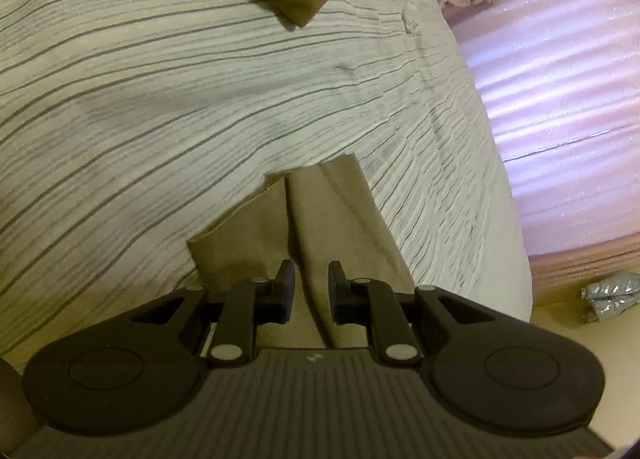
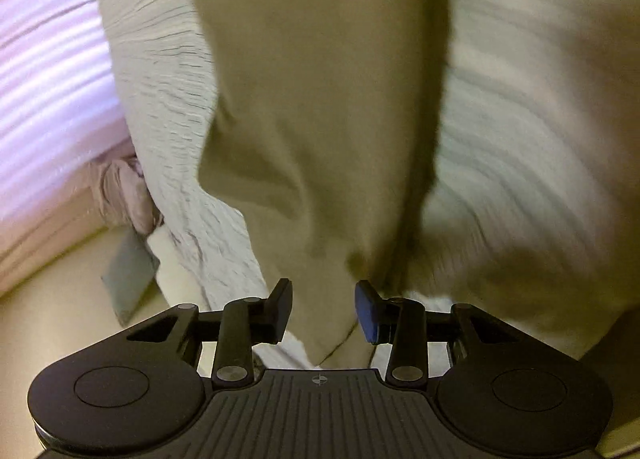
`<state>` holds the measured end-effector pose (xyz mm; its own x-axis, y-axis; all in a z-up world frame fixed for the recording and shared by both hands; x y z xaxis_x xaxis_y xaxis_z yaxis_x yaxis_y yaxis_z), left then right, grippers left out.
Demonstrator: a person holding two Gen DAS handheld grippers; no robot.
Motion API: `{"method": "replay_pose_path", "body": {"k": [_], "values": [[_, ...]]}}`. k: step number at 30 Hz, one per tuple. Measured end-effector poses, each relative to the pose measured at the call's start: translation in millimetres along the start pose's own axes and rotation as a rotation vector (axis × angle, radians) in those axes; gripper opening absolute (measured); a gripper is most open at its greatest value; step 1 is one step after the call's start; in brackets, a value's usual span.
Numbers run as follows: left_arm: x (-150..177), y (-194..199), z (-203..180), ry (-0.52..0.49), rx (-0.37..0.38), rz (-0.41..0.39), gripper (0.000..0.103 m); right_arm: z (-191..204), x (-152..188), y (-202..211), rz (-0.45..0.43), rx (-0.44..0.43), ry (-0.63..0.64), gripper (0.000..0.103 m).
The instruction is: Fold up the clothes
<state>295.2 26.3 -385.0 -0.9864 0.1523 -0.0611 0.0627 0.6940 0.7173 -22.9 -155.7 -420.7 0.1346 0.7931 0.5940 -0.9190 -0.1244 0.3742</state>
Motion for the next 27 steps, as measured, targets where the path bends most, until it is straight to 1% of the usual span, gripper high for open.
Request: {"method": "replay_pose_path", "body": {"k": [3,4,6,10,15,16,17,18,19,21,24,26,27], "values": [[-1,-4,0,0.002,-0.007,0.008,0.012,-6,7,-7,-0.001,0.006,-0.030,0.039],[-2,-6,0,0.003,-0.007,0.009,0.012,-8,6,-10,-0.006,0.006,-0.038,0.032],[-5,-10,1,0.008,-0.003,0.008,0.012,-10,3,-13,-0.020,0.011,-0.043,0.027],[-12,-21,1,0.028,0.012,-0.006,0.012,-9,-6,-14,-0.056,0.001,-0.050,0.027],[-22,-39,8,0.080,0.027,-0.036,0.013,-3,-9,-15,-0.060,0.015,-0.013,0.027],[-23,-38,6,0.071,0.044,-0.044,0.010,-1,-8,-15,-0.062,0.022,0.011,0.013],[-24,-37,4,0.061,0.062,-0.052,0.002,2,-8,-14,-0.063,0.028,0.035,0.007],[-25,-36,3,0.052,0.079,-0.061,0.000,5,-7,-14,-0.064,0.034,0.058,0.007],[-25,-35,1,0.039,0.096,-0.070,0.000,8,-5,-14,-0.064,0.038,0.089,0.004],[-17,-16,-9,-0.053,0.123,-0.114,0.000,20,0,-14,-0.062,0.040,0.167,0.002],[-5,12,-24,-0.190,0.161,-0.177,0.000,30,5,-14,-0.048,0.076,0.246,0.002],[4,22,-16,-0.216,0.122,-0.175,0.000,29,8,-17,-0.040,0.106,0.262,0.002],[7,23,-7,-0.206,0.106,-0.170,0.000,28,9,-19,-0.037,0.120,0.265,0.002]]}}
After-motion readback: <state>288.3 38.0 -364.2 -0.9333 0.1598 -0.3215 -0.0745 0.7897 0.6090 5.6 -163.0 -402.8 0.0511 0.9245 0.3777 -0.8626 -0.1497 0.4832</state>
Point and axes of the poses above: each gripper's, at about its wrist camera, not at the fingertips, and y roughly against the way its jaws point, z to its left, x to its underside, the point moved 4 cm from there along -y, roughly the way its jaws point, and after that the axes turned 11 degrees about z, right-handed, at the moved point
